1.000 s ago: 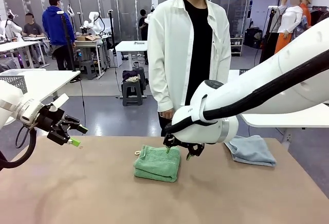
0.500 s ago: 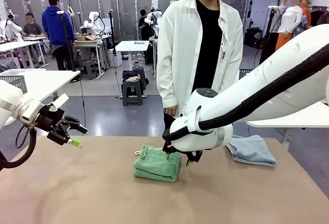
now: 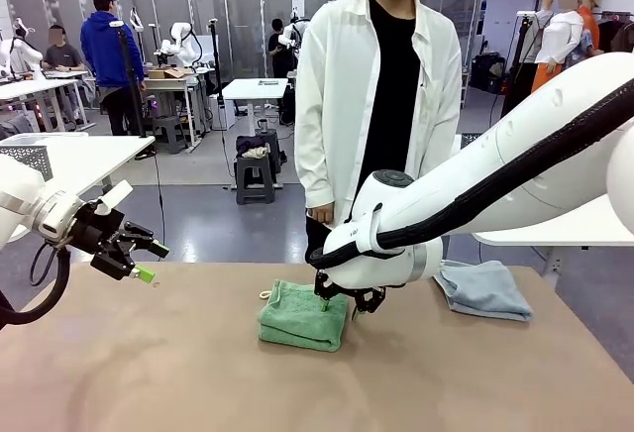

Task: Fold the towels and place them in the basket.
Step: Stack the folded Towel with hook on the right side of the table.

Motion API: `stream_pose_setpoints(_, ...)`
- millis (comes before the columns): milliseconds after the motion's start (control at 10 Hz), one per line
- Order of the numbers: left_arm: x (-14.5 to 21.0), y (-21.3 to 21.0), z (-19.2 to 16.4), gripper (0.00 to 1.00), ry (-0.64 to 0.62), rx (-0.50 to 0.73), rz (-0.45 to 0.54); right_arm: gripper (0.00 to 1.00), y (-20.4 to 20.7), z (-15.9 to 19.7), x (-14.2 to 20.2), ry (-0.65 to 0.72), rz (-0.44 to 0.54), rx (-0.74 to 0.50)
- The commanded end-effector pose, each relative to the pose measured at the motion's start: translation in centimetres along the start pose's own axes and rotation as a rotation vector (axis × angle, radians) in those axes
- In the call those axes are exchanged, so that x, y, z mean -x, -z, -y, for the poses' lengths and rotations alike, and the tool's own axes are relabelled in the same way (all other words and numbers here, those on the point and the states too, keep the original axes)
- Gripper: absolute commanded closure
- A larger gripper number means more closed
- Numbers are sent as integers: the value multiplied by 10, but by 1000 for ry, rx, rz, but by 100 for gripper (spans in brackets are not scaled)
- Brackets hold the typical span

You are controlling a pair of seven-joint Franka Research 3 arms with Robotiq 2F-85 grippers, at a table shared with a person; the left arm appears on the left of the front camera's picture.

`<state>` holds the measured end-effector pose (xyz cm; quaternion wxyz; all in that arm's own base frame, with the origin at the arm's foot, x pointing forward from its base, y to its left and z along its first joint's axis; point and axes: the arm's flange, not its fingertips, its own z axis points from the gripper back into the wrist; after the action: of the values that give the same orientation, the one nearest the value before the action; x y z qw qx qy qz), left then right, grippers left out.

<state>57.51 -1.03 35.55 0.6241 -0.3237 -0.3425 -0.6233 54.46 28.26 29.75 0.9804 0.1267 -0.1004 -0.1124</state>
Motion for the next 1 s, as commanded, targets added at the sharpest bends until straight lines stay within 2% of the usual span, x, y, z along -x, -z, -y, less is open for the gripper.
stream_pose_setpoints(0, 0, 0, 0, 2, 2, -2, -1, 71, 5, -6, -5, 15, -4, 2)
stream_pose_setpoints(100, 0, 0, 0, 2, 2, -2, -1, 53, 7, -6, -6, 11, -4, 2)
stream_pose_setpoints(200, 0, 0, 0, 2, 2, -2, -1, 90, 8, -7, -6, 10, -7, 0)
stream_pose_setpoints(300, 0, 0, 0, 2, 2, -2, -1, 73, 8, -8, -6, 9, -8, -1)
stream_pose_setpoints(400, 0, 0, 0, 2, 2, -2, -1, 100, 8, -8, -6, 6, -9, -2)
stream_pose_setpoints(500, 0, 0, 0, 2, 2, -2, -1, 92, 8, -7, -6, -1, -9, -2)
stream_pose_setpoints(600, 0, 0, 0, 2, 2, -2, -1, 100, 7, -7, -6, -11, -15, -5)
stream_pose_setpoints(800, 0, 0, 0, 2, 2, -2, -1, 100, -4, -5, -8, -56, -21, 9)
stream_pose_setpoints(900, 0, 0, 0, 2, 2, -2, -1, 100, -22, -1, -12, -93, -21, 29)
